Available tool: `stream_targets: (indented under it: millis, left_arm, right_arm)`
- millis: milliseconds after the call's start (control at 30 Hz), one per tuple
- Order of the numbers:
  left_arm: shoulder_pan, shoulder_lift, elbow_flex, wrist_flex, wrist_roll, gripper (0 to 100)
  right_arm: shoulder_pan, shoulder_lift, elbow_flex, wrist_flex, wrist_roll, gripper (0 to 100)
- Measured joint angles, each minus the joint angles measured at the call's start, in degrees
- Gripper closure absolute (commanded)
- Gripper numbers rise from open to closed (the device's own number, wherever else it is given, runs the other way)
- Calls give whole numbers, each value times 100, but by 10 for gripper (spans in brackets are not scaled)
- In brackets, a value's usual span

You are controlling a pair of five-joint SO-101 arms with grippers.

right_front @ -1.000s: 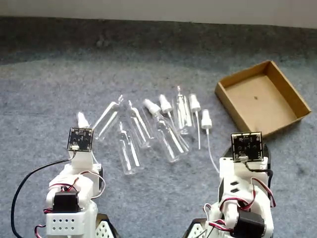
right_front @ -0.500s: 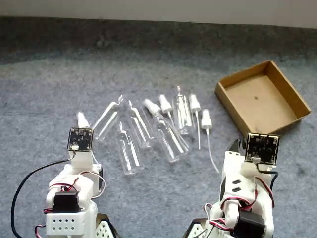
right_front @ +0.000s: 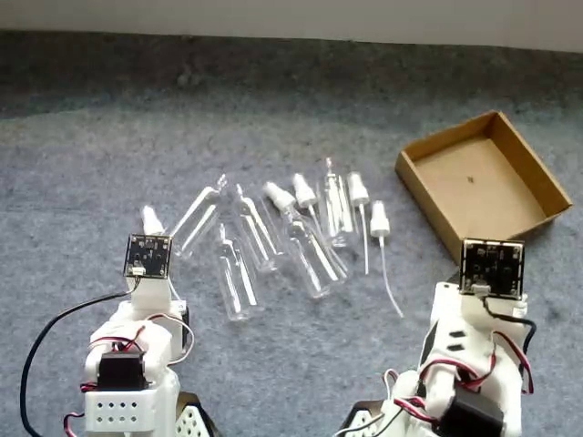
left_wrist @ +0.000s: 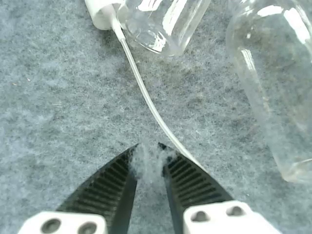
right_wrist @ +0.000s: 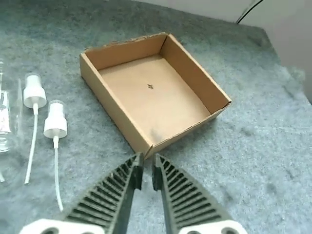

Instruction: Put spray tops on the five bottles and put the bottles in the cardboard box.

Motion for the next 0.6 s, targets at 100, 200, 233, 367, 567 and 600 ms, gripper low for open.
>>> stream_targets:
  millis: [100, 200, 233, 367, 567, 600]
  left_arm:
    - [9, 0, 0, 0, 0, 995]
    - [9, 0, 0, 0, 0, 995]
    - [9, 0, 0, 0, 0, 995]
    - [9, 0, 0, 0, 0, 995]
    - [9, 0, 0, 0, 0, 995]
    - [9, 0, 0, 0, 0, 995]
  right_arm:
    - [-18, 1090, -914, 325, 0, 971]
    - [-299, 2251, -1749, 633, 0, 971]
    - [-440, 2629, -1987, 738, 0, 971]
    - [-1002, 3912, -2804, 1081, -167, 971]
    - [-1899, 5495, -4158, 1433, -826, 971]
    - [-2048, 5723, -4369, 1495, -941, 971]
